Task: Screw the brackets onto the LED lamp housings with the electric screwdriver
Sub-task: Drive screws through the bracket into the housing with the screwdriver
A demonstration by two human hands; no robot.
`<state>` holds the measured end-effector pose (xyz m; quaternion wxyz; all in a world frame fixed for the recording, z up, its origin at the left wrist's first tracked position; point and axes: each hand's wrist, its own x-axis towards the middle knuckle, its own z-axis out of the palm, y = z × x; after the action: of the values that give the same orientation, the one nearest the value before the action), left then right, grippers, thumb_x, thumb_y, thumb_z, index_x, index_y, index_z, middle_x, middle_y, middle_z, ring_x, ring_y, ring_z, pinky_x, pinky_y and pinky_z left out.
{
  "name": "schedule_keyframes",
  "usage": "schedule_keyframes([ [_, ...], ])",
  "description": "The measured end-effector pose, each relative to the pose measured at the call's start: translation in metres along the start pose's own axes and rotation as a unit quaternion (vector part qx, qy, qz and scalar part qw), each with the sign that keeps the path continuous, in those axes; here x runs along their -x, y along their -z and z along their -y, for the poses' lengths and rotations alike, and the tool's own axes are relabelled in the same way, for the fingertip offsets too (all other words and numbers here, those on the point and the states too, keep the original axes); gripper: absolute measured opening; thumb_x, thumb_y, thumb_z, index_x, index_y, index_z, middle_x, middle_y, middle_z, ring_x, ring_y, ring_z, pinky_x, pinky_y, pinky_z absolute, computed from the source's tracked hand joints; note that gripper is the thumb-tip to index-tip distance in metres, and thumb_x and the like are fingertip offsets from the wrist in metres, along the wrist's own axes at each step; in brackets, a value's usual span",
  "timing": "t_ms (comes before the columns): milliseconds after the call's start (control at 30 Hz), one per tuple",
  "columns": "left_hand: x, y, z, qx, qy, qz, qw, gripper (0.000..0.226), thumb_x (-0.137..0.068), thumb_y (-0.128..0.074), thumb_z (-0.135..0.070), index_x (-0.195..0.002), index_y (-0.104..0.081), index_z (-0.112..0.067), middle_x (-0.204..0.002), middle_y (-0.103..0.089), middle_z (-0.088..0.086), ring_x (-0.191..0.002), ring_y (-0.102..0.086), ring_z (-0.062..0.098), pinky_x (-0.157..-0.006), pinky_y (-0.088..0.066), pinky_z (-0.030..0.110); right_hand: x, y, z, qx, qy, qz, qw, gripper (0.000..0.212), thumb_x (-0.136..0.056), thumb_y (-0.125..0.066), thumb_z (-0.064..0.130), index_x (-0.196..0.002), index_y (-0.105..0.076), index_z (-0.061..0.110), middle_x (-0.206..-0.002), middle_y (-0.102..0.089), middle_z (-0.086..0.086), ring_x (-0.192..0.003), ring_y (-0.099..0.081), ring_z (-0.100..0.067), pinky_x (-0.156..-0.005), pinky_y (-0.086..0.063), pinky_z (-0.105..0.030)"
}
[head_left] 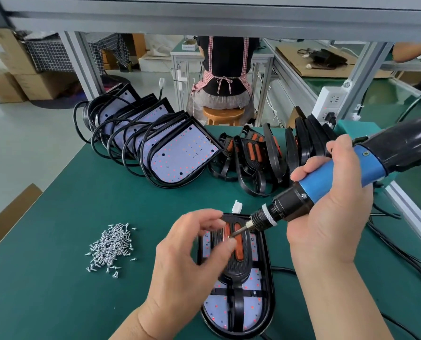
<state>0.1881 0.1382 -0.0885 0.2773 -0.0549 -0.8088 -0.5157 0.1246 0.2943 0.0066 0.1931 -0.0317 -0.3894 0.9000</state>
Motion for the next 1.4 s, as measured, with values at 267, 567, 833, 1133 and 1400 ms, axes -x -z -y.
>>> schedule_keyframes([
  [267,-0.030,0.005,0.034,-0.112,0.337,0.151,0.923,0.062,-0.076,-0.069,-0.066,-0.121,-0.050,-0.028,-0.094,-0.063,-0.007,-0.081,-0.063,0.009,-0.066,-0.049,0.027,0.025,0.001,-0.025,0.134,0.057,0.125,0.981,0.015,-0.085,-0.071,0.033,-0.081,-0.059,0.024,-0.057,-0.054,-0.001,-0.048,-0.052,-0.021,-0.055,-0.044,-0.025],
  [567,-0.019,-0.007,0.034,0.034,0.353,0.184,0.917,0.056,-0.045,-0.070,-0.060,-0.089,-0.058,-0.027,-0.066,-0.065,-0.030,-0.057,-0.058,-0.012,-0.051,-0.040,0.007,0.044,0.001,-0.048,0.163,0.029,0.178,0.970,0.031,-0.082,-0.073,0.031,-0.093,-0.056,0.007,-0.054,-0.052,-0.013,-0.045,-0.051,-0.021,-0.052,-0.045,-0.031],
  [833,-0.017,-0.009,0.036,0.057,0.350,0.182,0.917,0.041,-0.056,-0.073,-0.045,-0.087,-0.055,-0.024,-0.061,-0.062,-0.031,-0.053,-0.055,-0.011,-0.048,-0.039,0.007,0.045,0.003,-0.054,0.149,0.036,0.187,0.970,0.035,-0.083,-0.071,0.028,-0.097,-0.055,0.000,-0.053,-0.050,-0.021,-0.046,-0.051,-0.019,-0.056,-0.046,-0.020],
  [1133,-0.017,-0.009,0.035,0.075,0.355,0.180,0.914,0.048,-0.051,-0.073,-0.050,-0.090,-0.057,-0.026,-0.065,-0.065,-0.029,-0.056,-0.058,-0.011,-0.050,-0.042,0.008,0.046,0.004,-0.056,0.159,0.038,0.194,0.967,0.031,-0.081,-0.073,0.031,-0.097,-0.058,0.009,-0.057,-0.053,-0.005,-0.045,-0.053,-0.021,-0.055,-0.046,-0.025],
  [1400,-0.014,-0.011,0.037,0.088,0.347,0.173,0.918,0.057,-0.041,-0.065,-0.053,-0.090,-0.057,-0.027,-0.073,-0.069,-0.026,-0.060,-0.061,-0.012,-0.052,-0.045,0.009,0.052,0.004,-0.059,0.158,0.051,0.226,0.960,0.041,-0.080,-0.071,0.031,-0.098,-0.056,-0.002,-0.056,-0.052,-0.012,-0.048,-0.054,-0.014,-0.058,-0.047,-0.019],
])
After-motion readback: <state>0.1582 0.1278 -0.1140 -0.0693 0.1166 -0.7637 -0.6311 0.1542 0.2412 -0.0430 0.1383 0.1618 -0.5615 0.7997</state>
